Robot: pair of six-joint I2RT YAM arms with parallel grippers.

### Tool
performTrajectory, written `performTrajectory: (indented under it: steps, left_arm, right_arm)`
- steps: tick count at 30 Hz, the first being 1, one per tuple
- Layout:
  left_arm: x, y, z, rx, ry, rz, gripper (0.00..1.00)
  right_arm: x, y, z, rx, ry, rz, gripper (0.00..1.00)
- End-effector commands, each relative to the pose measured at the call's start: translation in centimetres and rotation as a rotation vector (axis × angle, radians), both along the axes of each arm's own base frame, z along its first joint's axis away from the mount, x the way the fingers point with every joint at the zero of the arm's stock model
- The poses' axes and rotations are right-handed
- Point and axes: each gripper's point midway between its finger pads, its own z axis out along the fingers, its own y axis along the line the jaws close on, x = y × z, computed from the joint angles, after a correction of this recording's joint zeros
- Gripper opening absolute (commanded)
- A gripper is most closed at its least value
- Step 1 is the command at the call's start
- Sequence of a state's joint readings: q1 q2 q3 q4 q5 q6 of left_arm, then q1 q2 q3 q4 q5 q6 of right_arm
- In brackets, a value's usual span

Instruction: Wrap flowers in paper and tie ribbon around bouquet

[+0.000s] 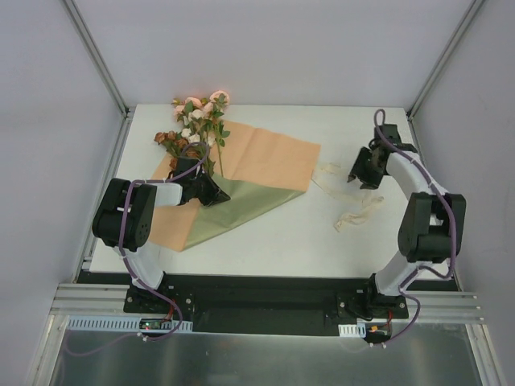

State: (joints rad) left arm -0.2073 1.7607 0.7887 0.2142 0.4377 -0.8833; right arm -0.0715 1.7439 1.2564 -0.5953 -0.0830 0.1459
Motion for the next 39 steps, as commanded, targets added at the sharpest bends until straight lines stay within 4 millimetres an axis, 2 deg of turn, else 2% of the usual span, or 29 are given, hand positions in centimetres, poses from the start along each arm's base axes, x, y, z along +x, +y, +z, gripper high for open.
performTrajectory:
  steps: [1,2,3,4,5,6,7,8,9,10,11,12,13,14,19,25,29,30,32,34,35,37,38,39]
  left_arm:
    - [-1.9,1.3,-2.1,0.06,0.079,0.003,0.0]
    - [-1.9,1.3,-2.1,0.06,0.077,-0.001,0.0]
    - [-2.0,1.3,-2.0,0.06,0.076,-0.001,0.0]
    - [-2.0,1.3,-1.9,0.06,0.071,-0.005,0.0]
    - [-2.0,1.3,-1.9,0.064,0.062,-0.014,0.0]
    - [-1.9,1.3,-1.6,0.066,0.049,-0.02,0.0]
    - [-1.8,1.3,-1.4,0.068,0.038,-0.022,0.0]
    - [-1.8,1.4,-1.3,0.074,0.029,-0.026,0.0]
    - [-1.6,1.4,-0.9,0.072,0.016,-0.027,0.0]
    - [-1.6,1.3,-0.7,0.071,0.01,-0.031,0.0]
    - [-1.5,1.3,-0.4,0.07,0.002,-0.032,0.0]
    - [-1.6,1.3,-0.5,0.071,0.003,-0.031,0.0]
    - [-1.5,1.3,-0.4,0.067,0.002,-0.031,0.0]
    - [-1.5,1.2,-0.3,0.061,0.002,-0.033,0.0]
    - [-1.4,1.0,0.0,0.053,-0.006,-0.042,0.0]
    - [-1.2,0.5,1.2,0.028,-0.046,-0.074,0.0]
    - [-1.0,0.7,4.3,0.0,-0.127,-0.066,0.18]
    - [-1.1,0.8,4.9,-0.004,-0.141,-0.061,0.26]
    - [-1.5,1.2,6.6,-0.019,-0.185,-0.052,0.3]
    - [-2.1,1.6,7.4,-0.025,-0.201,-0.044,0.34]
    - [-2.7,1.9,8.2,-0.032,-0.224,-0.041,0.34]
    - [-3.8,2.4,8.2,-0.024,-0.21,-0.029,0.31]
    - [-4.7,2.7,7.9,-0.021,-0.203,-0.012,0.26]
    - [-5.4,2.8,7.5,-0.024,-0.187,-0.004,0.12]
  right_arm:
    - [-1.4,8.5,7.2,0.015,-0.182,0.267,0.59]
    - [-2.3,12.7,7.5,0.085,-0.195,0.372,0.62]
    - [-2.9,15.5,7.8,0.159,-0.208,0.435,0.63]
    - [-3.3,19.8,7.7,0.319,-0.219,0.505,0.64]
    - [-4.9,24.1,7.8,0.414,-0.213,0.592,0.63]
    - [-5.3,26.8,7.9,0.492,-0.217,0.631,0.61]
    - [-5.2,29.7,8.4,0.58,-0.236,0.65,0.5]
    - [-6.8,33.2,7.7,0.65,-0.185,0.729,0.44]
    - [-6.6,35.1,7.7,0.678,-0.213,0.76,0.37]
    - [-7.1,36.6,7.4,0.703,-0.194,0.771,0.23]
    - [-7.8,39.0,6.4,0.725,-0.161,0.819,0.16]
    - [-8.0,40.2,6.3,0.752,-0.161,0.847,0.05]
    - [-8.5,41.1,6.1,0.773,-0.14,0.865,0.01]
    - [-9.0,42.2,4.6,0.789,-0.099,0.865,0.0]
    - [-11.0,44.7,2.3,0.855,-0.054,0.93,0.0]
    - [-11.3,44.9,0.2,0.843,-0.029,0.936,0.0]
    - [-11.1,45.0,-1.3,0.838,-0.001,0.924,0.0]
    - [-11.1,45.0,-1.5,0.836,0.003,0.922,0.0]
    - [-10.9,45.1,-1.8,0.832,0.001,0.922,0.0]
    - [-10.8,45.0,-2.0,0.832,0.004,0.921,0.0]
    - [-10.7,45.0,-2.1,0.83,0.005,0.921,0.0]
    - [-10.7,45.0,-2.1,0.83,0.007,0.924,0.0]
    - [-10.7,45.0,-2.0,0.829,0.004,0.928,0.0]
    - [-10.6,45.0,-1.9,0.832,0.005,0.93,0.0]
